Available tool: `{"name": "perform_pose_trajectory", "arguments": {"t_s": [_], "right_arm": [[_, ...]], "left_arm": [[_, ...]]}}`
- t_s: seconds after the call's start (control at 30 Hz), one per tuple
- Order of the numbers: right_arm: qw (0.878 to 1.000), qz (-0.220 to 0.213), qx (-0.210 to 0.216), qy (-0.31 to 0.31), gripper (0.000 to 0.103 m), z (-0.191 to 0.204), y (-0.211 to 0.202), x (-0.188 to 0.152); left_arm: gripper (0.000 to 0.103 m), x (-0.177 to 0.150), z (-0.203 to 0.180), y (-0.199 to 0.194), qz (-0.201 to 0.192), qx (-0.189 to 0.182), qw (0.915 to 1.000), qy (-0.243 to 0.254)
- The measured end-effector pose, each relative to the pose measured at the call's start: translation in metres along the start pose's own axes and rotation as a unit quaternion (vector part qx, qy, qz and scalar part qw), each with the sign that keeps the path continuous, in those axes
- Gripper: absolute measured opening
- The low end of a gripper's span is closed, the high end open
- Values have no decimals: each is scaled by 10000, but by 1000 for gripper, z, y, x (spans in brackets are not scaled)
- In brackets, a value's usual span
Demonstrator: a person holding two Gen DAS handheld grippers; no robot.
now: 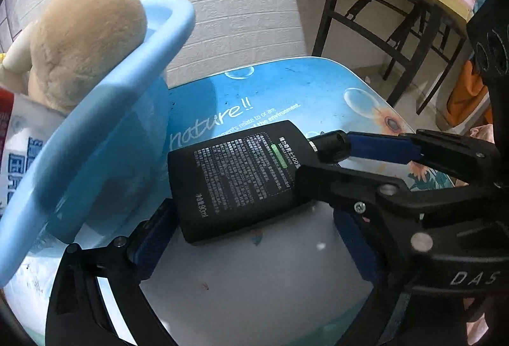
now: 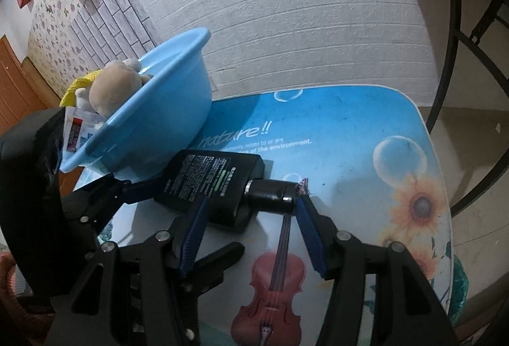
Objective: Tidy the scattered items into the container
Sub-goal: 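Grasp the black box with both tools from its two ends, then lift the black box up over the basin with both tools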
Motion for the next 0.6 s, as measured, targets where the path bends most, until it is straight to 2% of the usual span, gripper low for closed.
{"name": "perform_pose_trajectory", "arguments": {"t_s": [0.1, 0.2, 0.3, 0.43, 0.5, 0.6], "right_arm": [[9999, -53, -13, -92, 57, 1, 1, 2], [9997, -5, -2, -233, 65, 5, 2, 1], [9995, 78, -17, -319, 66, 11, -1, -3], [9995, 176, -11, -249, 68, 16, -7, -10], [9995, 262, -51, -193, 73, 19, -10, -16], [9991, 303, -126, -276, 74, 28, -14, -26]], "left_arm": [[97, 1, 0, 0, -10, -28, 10000, -14], [98, 1, -1, 0, 97, 27, 9999, -63], [98, -2, 0, -5, 122, -89, 9998, -97], [98, -13, -3, -14, 176, -267, 9994, -136], [98, -22, -6, -21, 200, -329, 9992, -111], [98, -37, -6, -32, 224, -305, 9991, -190]]}}
Point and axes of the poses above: each gripper's, at about its wrist camera, not at the fingertips, and y roughly the way its jaws point, z to its left, x to its top, the point moved 1 cm from there along y, roughly the way its jaws point, and after that the axes turned 13 degrees about y, right-handed, at the moved point
